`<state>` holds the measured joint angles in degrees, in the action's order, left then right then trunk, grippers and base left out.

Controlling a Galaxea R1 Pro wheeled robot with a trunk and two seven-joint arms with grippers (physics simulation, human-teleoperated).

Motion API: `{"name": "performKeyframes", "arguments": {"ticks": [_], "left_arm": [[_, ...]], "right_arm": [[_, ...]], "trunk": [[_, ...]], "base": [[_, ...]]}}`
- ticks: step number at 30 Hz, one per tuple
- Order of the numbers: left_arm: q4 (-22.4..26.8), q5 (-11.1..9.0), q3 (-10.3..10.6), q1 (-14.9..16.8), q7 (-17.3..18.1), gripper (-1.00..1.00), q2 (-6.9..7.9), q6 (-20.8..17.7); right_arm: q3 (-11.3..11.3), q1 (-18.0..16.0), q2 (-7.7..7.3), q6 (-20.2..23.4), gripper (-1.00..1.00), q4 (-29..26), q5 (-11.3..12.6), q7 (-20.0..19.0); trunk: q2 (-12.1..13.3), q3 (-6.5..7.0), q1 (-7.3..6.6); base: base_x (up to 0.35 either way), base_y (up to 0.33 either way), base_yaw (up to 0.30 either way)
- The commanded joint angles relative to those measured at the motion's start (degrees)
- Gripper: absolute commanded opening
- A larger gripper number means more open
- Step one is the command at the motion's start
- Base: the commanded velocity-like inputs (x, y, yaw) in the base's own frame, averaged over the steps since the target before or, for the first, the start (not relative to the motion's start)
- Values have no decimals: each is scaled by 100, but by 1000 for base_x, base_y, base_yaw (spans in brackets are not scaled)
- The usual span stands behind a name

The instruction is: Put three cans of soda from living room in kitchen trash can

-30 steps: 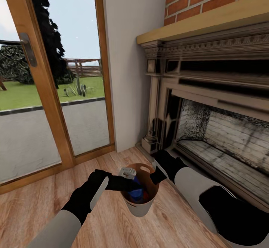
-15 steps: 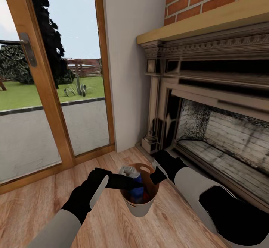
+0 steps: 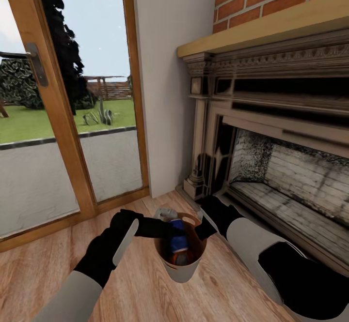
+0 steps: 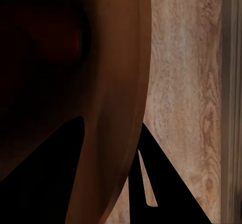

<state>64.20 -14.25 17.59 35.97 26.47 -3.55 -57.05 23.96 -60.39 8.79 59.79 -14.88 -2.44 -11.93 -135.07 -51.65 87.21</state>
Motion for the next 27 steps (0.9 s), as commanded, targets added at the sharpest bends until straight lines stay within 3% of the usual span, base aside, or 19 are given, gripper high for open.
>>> {"name": "performKeyframes", "arguments": {"ticks": [1,6,11,15,17,22,23,25,27], "left_arm": [[69,-4,-7,-1,3,100,1,-38],[250,-25,-18,-1,8,100,10,-150],[804,-40,-30,5,23,100,25,-295],[1096,-61,-48,5,32,100,236,-295],[1207,-65,-55,4,37,100,358,-295],[1348,-149,-90,5,149,100,966,-295],[1353,-226,-218,2,292,100,1215,-295],[1355,-260,-415,0,408,100,1362,-295],[1358,-275,-851,-5,666,100,1537,-295]], "right_arm": [[-32,-1,1,7,-100,-1,103,-5],[-32,1,0,7,-100,-3,103,-9],[-32,3,0,7,-100,-6,103,-11],[-32,4,0,7,-100,-6,103,-11],[-32,6,0,7,-100,-6,103,-11],[-15,7,-7,7,-100,-6,103,-11],[-6,4,-8,4,-100,-6,103,-11],[-2,3,-8,3,-100,-6,103,-11],[1,2,-8,3,-100,-6,103,-11]], "trunk": [[0,1,0],[0,1,0],[0,1,0],[0,1,0],[0,1,0],[0,1,0],[0,1,0],[0,1,0],[0,1,0]], "base": [[0,0,0],[0,0,0],[0,0,0],[0,0,0],[0,0,0],[0,0,0],[0,0,0],[0,0,0],[0,0,0]]}}
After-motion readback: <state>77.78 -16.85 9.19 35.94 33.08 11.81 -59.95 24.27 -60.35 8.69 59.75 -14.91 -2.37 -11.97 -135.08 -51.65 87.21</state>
